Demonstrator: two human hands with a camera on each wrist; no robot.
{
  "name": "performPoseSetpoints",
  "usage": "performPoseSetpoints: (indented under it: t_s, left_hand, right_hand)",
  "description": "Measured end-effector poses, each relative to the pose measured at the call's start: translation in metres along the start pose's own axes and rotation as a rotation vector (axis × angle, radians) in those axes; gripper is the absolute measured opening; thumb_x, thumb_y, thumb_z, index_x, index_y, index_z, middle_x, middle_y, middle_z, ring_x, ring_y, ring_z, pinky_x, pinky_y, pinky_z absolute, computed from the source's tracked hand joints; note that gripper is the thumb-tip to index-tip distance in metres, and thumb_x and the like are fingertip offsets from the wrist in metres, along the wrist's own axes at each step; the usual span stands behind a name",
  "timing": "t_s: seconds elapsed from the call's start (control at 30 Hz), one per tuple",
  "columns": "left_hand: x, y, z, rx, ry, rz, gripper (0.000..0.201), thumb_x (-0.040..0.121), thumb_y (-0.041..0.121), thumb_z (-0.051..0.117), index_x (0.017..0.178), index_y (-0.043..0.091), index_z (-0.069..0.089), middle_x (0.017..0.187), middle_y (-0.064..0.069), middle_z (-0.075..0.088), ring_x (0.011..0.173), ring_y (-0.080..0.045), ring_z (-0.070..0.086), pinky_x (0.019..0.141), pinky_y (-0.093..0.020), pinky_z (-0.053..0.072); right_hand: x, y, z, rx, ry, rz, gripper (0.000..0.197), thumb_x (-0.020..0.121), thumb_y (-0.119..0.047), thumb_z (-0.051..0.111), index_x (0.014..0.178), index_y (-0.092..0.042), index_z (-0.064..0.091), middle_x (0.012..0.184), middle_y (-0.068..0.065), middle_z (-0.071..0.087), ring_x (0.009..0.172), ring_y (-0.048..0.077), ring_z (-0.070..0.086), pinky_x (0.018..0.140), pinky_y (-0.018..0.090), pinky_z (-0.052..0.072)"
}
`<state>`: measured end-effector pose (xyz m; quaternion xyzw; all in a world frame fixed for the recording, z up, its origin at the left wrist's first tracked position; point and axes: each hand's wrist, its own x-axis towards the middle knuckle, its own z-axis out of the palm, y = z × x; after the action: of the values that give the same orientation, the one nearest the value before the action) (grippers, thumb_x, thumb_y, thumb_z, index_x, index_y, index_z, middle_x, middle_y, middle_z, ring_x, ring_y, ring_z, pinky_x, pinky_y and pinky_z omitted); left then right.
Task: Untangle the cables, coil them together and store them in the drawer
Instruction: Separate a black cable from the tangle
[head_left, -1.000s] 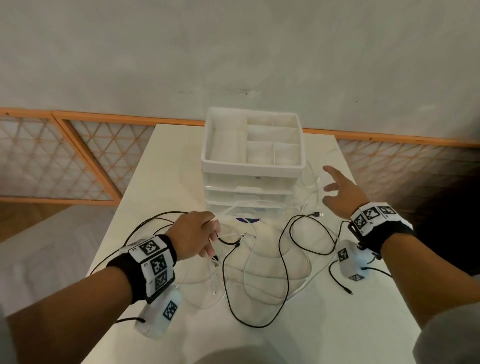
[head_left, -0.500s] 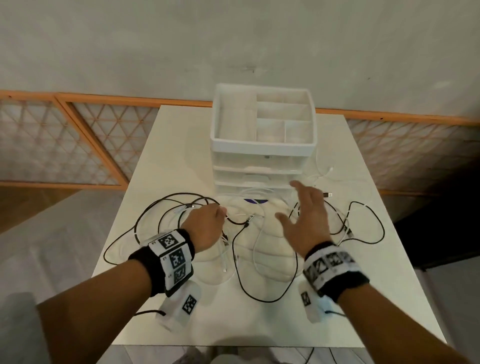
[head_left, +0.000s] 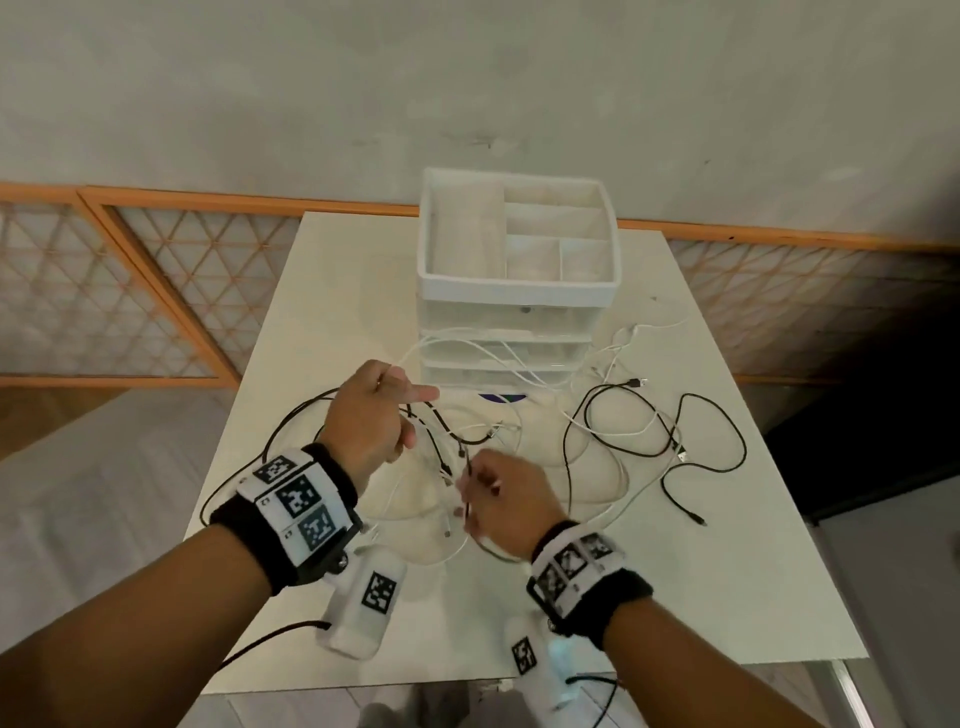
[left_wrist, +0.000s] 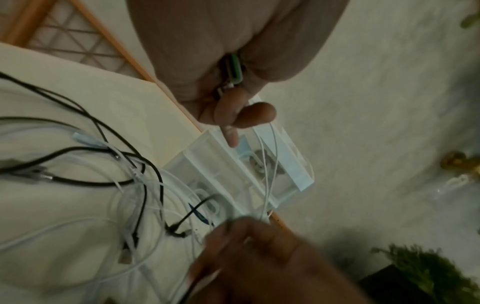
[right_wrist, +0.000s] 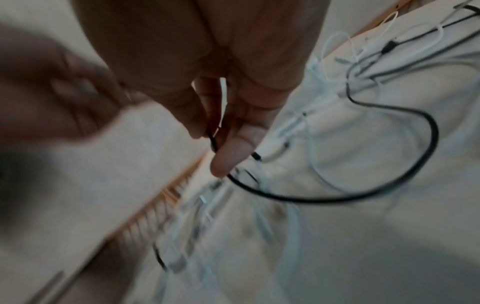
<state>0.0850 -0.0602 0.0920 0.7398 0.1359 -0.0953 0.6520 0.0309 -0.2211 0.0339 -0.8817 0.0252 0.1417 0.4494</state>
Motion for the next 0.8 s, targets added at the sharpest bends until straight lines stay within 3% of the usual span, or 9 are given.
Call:
performPoseSetpoints:
  t_s: [0.1, 0.27, 0.37, 0.47, 0.5, 0.57, 0.63, 0.7, 0.8]
  left_hand:
    - [-0.010, 0.013, 0.010, -0.087, -0.080, -0.010, 0.016, 0.101, 0.010, 0.038, 0.087, 0.013, 0.046, 0.087, -0.002, 0.076, 0.039, -0.015, 0.041, 0.041, -0.023, 0.027]
    - [-0.025, 0.021, 0.042, -0.009, -0.314, 0.109, 0.024, 0.106, 0.015, 0.034, 0.085, 0.010, 0.044, 0.068, -0.013, 0.065, 0.039, -0.015, 0.039, 0.038, -0.022, 0.028]
    - [-0.016, 0.007, 0.036, 0.125, -0.269, 0.101, 0.025, 0.106, 0.017, 0.035, 0.085, 0.007, 0.044, 0.067, -0.013, 0.052, 0.037, -0.007, 0.041, 0.037, -0.020, 0.032]
    - [-0.003, -0.007, 0.018, 0.153, -0.169, 0.049, 0.026, 0.105, 0.017, 0.037, 0.083, 0.008, 0.046, 0.065, -0.009, 0.052, 0.041, -0.014, 0.039, 0.041, -0.026, 0.033]
    - [-0.001, -0.006, 0.013, 0.129, -0.148, 0.046, 0.026, 0.105, 0.017, 0.037, 0.083, 0.008, 0.047, 0.063, -0.008, 0.053, 0.043, -0.016, 0.038, 0.041, -0.026, 0.033]
    - [0.001, 0.005, 0.007, 0.071, -0.137, 0.070, 0.027, 0.106, 0.015, 0.035, 0.084, 0.007, 0.048, 0.061, -0.007, 0.053, 0.042, -0.017, 0.038, 0.041, -0.026, 0.033]
    - [-0.001, 0.025, 0.008, 0.056, -0.177, 0.120, 0.026, 0.105, 0.014, 0.037, 0.084, 0.006, 0.050, 0.060, -0.007, 0.055, 0.042, -0.016, 0.039, 0.042, -0.027, 0.035]
    - [-0.004, 0.044, 0.013, 0.107, -0.247, 0.170, 0.025, 0.105, 0.014, 0.039, 0.084, 0.005, 0.049, 0.061, -0.008, 0.059, 0.042, -0.018, 0.041, 0.042, -0.027, 0.036]
    - [-0.009, 0.063, 0.028, 0.173, -0.364, 0.234, 0.026, 0.105, 0.016, 0.040, 0.084, 0.005, 0.051, 0.063, -0.009, 0.064, 0.042, -0.020, 0.043, 0.041, -0.026, 0.037]
  right_hand:
    - [-0.003, -0.053, -0.045, 0.408, 0.108, -0.110, 0.011, 0.095, -0.008, 0.057, 0.085, -0.005, 0.061, 0.078, 0.014, 0.071, 0.067, 0.032, 0.074, 0.072, 0.050, 0.062]
    - [0.000, -0.111, -0.112, 0.780, 0.326, -0.345, 0.012, 0.101, 0.000, 0.047, 0.092, -0.001, 0.056, 0.086, 0.021, 0.066, 0.071, 0.037, 0.072, 0.068, 0.040, 0.061]
    - [0.008, -0.106, -0.164, 0.996, 0.541, -0.405, 0.014, 0.100, 0.000, 0.048, 0.089, -0.006, 0.055, 0.085, 0.020, 0.063, 0.066, 0.030, 0.071, 0.069, 0.037, 0.061]
    - [0.017, -0.075, -0.198, 1.106, 0.664, -0.282, 0.008, 0.097, 0.002, 0.049, 0.100, -0.004, 0.054, 0.097, 0.023, 0.061, 0.069, 0.027, 0.070, 0.078, 0.040, 0.060]
    - [0.024, -0.057, -0.199, 1.068, 0.675, -0.156, 0.015, 0.095, 0.003, 0.053, 0.109, -0.004, 0.054, 0.101, 0.021, 0.061, 0.069, 0.026, 0.071, 0.081, 0.040, 0.060]
    - [0.029, -0.027, -0.186, 0.779, 0.636, 0.173, 0.057, 0.085, -0.005, 0.070, 0.135, -0.004, 0.045, 0.099, 0.012, 0.064, 0.070, 0.022, 0.072, 0.087, 0.043, 0.059]
    - [0.025, -0.010, -0.164, 0.396, 0.554, 0.269, 0.098, 0.066, -0.021, 0.081, 0.149, -0.018, 0.030, 0.099, 0.009, 0.069, 0.076, 0.024, 0.073, 0.086, 0.046, 0.059]
    - [0.014, -0.018, -0.139, 0.183, 0.437, 0.055, 0.093, 0.072, -0.019, 0.079, 0.148, -0.035, 0.027, 0.091, 0.001, 0.071, 0.064, 0.018, 0.070, 0.073, 0.036, 0.061]
    - [0.002, -0.051, -0.113, -0.040, 0.284, -0.281, 0.048, 0.083, -0.020, 0.074, 0.124, -0.039, 0.058, 0.070, -0.007, 0.064, 0.049, 0.005, 0.053, 0.060, 0.018, 0.047]
